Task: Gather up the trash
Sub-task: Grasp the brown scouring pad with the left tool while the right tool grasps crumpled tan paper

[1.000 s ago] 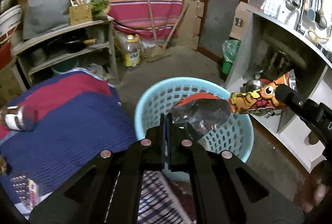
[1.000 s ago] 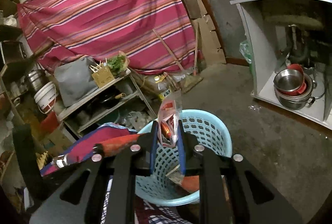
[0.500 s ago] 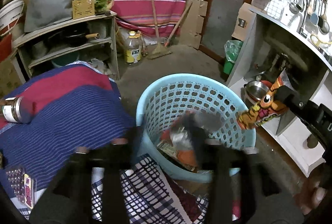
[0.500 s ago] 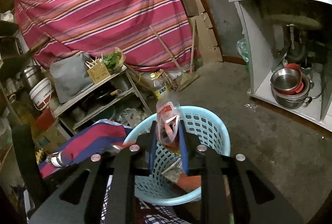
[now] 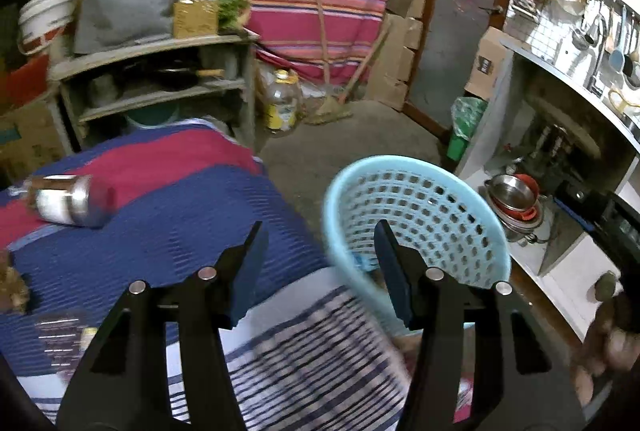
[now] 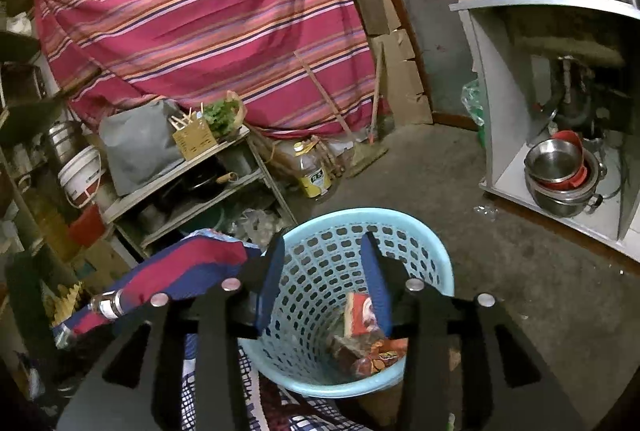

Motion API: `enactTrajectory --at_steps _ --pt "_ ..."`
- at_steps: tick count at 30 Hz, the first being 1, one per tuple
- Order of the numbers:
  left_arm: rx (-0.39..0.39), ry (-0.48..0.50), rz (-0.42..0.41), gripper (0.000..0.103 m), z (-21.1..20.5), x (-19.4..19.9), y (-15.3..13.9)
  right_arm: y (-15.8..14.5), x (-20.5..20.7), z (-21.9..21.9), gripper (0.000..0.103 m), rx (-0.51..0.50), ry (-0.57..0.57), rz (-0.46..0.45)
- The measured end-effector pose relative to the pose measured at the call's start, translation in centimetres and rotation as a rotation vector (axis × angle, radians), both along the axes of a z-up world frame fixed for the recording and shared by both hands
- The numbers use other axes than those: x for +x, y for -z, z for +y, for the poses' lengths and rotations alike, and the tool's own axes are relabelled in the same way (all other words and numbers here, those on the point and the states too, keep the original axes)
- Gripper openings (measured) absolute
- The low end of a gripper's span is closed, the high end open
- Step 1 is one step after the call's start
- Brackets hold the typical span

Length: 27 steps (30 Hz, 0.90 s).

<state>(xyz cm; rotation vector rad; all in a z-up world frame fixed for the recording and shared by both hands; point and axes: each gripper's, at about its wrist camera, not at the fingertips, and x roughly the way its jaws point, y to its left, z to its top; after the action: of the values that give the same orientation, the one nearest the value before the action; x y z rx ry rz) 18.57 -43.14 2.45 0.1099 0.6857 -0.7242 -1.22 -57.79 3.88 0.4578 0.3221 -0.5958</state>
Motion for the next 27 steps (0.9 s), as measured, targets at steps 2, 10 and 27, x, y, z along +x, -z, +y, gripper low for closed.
enactTrajectory --at_steps 2,10,27 --pt "0.010 -0.041 -0.020 0.054 3.7 0.2 -0.7 -0.3 0.9 1.1 0.041 -0.013 -0.023 0.009" --pt "0.084 -0.303 -0.083 0.058 22.4 1.2 -2.2 -2.0 6.7 10.4 0.062 -0.080 -0.219 0.023" --pt "0.060 -0.633 0.025 0.071 42.2 6.8 2.1 4.6 21.7 37.9 0.070 -0.240 -0.678 0.214"
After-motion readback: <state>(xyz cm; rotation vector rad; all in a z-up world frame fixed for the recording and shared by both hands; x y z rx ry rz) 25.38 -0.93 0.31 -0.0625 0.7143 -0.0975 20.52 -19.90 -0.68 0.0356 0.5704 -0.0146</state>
